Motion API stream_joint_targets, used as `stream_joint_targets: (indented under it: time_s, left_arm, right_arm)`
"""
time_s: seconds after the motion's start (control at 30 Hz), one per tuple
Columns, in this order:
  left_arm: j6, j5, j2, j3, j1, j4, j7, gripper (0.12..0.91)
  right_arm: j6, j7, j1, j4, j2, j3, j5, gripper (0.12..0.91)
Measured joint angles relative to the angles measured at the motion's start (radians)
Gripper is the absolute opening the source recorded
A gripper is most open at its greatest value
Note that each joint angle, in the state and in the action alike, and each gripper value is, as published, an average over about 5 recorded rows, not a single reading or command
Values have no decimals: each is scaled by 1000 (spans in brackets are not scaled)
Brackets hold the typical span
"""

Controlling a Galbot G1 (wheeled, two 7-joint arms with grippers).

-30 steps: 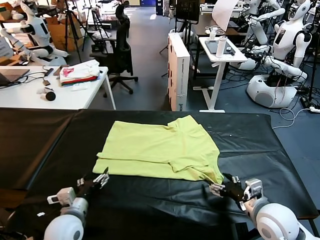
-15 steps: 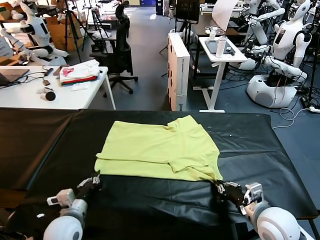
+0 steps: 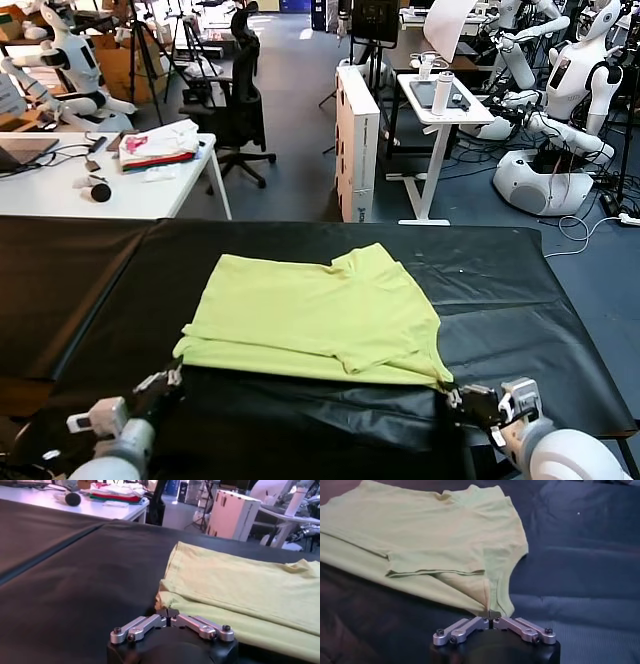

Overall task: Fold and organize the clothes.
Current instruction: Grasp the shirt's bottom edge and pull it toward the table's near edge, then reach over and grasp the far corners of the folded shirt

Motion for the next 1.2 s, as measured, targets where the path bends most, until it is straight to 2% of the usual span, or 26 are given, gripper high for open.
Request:
stream_joint_targets:
  time_s: [0.1, 0.17, 0.27, 0.43, 0.57, 0.63, 0.73, 0.97, 1.1, 1.2]
  left_arm:
    - [2, 1, -3, -9, 30, -14, -2, 152]
    - [7, 4, -6, -12, 41, -19, -6, 152]
    - [22, 6, -8, -17, 53, -28, -16, 213]
    - [67, -3, -6, -36, 75, -50, -48, 474]
    - [128, -8, -3, -65, 90, -72, -65, 719]
    - [169, -11, 2, -89, 87, -86, -59, 827]
    - [221, -47, 12, -134, 60, -100, -43, 896]
    - [313, -176, 31, -161, -107, -69, -82, 907]
    - [343, -233, 50, -137, -236, -21, -51, 907]
    - [337, -253, 64, -102, -341, 36, -30, 907]
  right_arm:
    - [-15, -2, -11, 14, -1, 10, 2, 146]
    - [-29, -4, -20, 23, -2, 20, 6, 187]
    - [-52, 0, -35, 39, -7, 37, 18, 335]
    - [-70, 16, -47, 68, -19, 69, 55, 657]
    - [-22, -14, -19, 75, -17, 97, 109, 857]
    - [12, -40, 21, 62, -8, 99, 127, 895]
    - [34, -73, 122, 16, 9, 79, 141, 905]
    - [-9, -97, 424, -170, 43, -52, 162, 907]
    - [-45, -98, 610, -285, 71, -165, 149, 907]
    - [-62, -98, 739, -376, 102, -252, 130, 907]
